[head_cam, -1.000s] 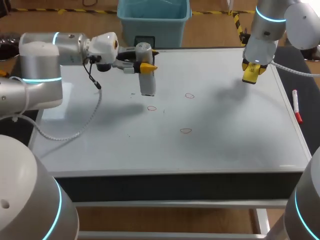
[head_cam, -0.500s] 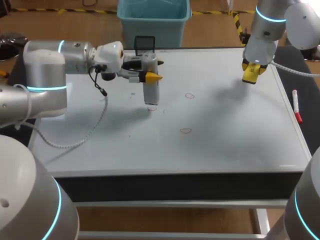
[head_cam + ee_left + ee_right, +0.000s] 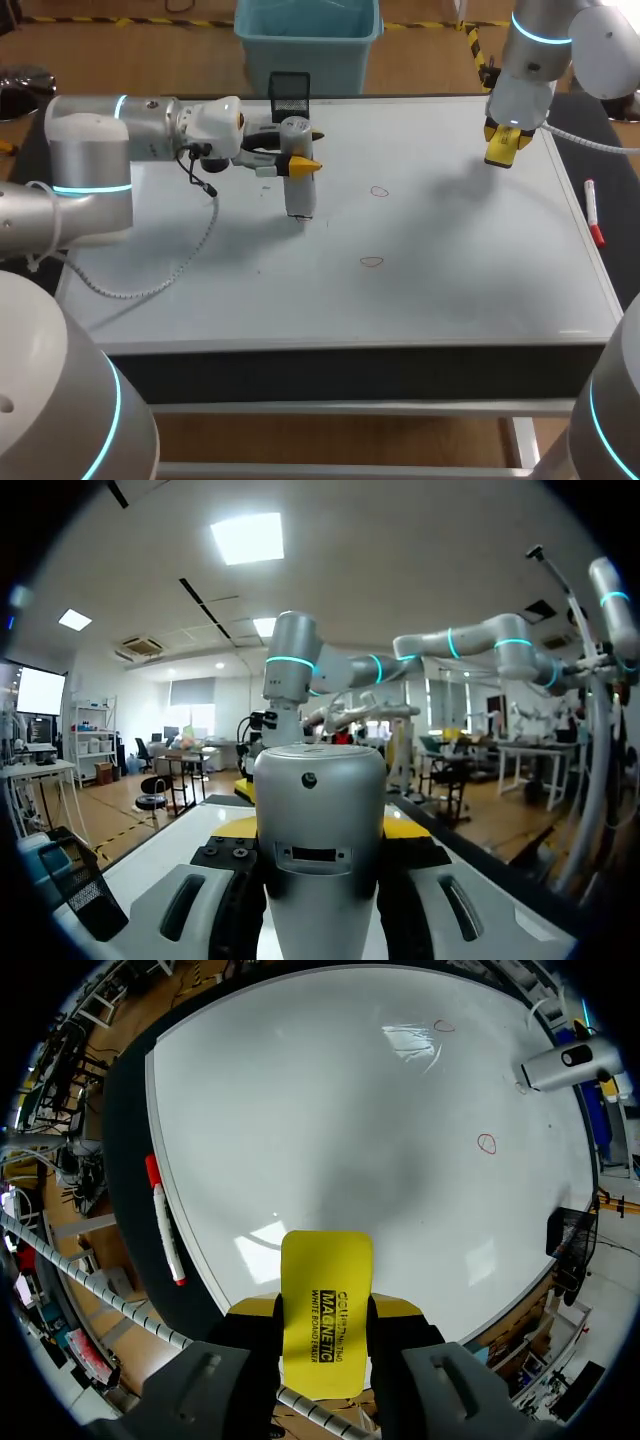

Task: Pick up the inspection probe, press it on each red-marked spot on the whiteboard one by one, put down the probe, pick up the eraser, and wipe off all the red marks.

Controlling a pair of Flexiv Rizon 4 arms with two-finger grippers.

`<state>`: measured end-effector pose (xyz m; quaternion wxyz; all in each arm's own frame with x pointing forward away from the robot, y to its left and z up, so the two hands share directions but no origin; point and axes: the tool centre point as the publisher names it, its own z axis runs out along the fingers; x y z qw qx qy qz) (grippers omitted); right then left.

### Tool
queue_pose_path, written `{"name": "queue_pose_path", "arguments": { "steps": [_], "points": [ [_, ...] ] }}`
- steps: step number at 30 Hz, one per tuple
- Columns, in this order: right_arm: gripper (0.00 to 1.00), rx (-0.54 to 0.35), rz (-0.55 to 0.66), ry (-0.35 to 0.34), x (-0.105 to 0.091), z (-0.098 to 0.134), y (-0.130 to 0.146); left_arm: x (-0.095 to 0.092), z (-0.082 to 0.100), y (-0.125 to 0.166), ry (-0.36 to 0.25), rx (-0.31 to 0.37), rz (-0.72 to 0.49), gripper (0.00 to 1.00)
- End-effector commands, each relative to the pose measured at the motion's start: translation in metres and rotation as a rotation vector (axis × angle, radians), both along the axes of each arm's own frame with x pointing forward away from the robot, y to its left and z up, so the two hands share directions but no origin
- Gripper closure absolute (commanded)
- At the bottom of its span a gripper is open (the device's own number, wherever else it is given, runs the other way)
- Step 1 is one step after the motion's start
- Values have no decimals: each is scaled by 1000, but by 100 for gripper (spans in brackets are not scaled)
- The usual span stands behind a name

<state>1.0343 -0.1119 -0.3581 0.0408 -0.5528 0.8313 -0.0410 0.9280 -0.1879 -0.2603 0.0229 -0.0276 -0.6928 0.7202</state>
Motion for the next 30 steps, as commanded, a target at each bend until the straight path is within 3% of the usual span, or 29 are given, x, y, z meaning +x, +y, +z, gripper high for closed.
{"name": "queue_pose_path", "arguments": {
  "steps": [1, 30],
  "points": [
    [100, -4, 2, 0, 0, 1, -1, 5, -5, 0, 3, -7, -6, 100],
    [100, -4, 2, 0, 0, 1, -1, 12, -22, 1, 27, -3, -26, 100]
  ]
}}
